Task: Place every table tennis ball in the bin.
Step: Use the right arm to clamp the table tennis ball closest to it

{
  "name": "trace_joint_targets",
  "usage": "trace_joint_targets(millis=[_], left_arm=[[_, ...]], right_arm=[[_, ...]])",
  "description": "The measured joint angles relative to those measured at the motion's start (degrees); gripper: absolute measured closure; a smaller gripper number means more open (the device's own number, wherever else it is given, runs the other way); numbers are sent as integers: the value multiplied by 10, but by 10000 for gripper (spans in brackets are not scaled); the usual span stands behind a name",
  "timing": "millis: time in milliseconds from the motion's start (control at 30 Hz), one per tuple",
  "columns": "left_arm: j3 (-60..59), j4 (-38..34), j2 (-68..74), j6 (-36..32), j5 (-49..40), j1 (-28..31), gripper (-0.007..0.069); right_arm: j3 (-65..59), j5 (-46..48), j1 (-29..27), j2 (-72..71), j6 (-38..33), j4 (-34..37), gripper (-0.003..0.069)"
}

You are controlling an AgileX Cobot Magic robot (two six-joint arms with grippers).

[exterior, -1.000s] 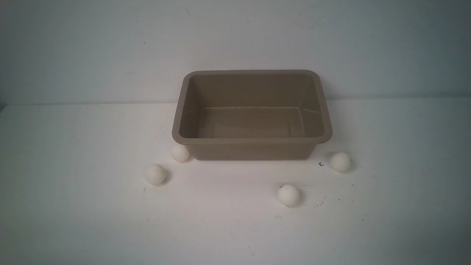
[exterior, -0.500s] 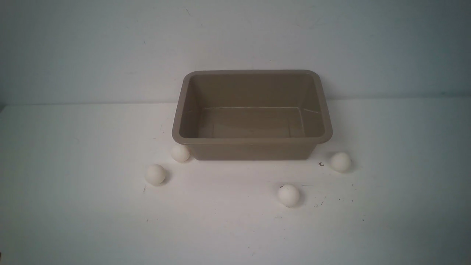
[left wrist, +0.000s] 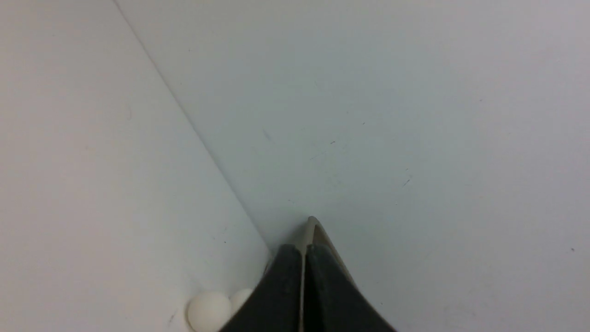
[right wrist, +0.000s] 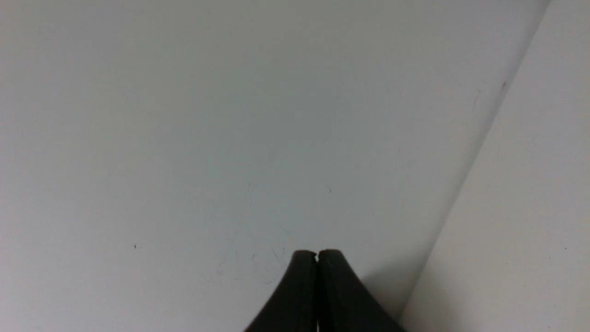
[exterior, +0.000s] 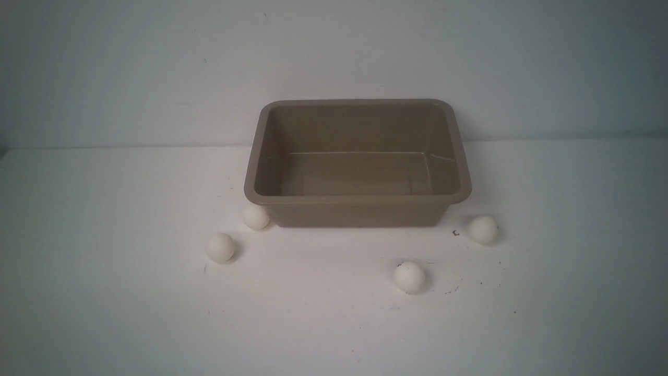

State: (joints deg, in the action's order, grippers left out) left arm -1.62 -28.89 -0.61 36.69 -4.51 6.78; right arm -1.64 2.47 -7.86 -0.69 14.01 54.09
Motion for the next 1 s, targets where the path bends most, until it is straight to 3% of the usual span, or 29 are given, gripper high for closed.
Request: trace_joint_targets(millis=[333,500,633,833,1000], left_arm=[[1,2,0,-12,3,-1,629],[93,158,0,-169,-23,-16,629],[201,226,48,-266,-136,-29,629],[297,211,196,-349,-289,-34,629],[385,109,376,-495,-384,-34,629]], right_arm=[[3,63,0,0,-62,-1,675],[106,155,0,0,-240,-29,675],[225,235,0,51,-389,-34,675],[332,348,0,207,-433,-51,675],[411,436,0,378,-437,-100,675]])
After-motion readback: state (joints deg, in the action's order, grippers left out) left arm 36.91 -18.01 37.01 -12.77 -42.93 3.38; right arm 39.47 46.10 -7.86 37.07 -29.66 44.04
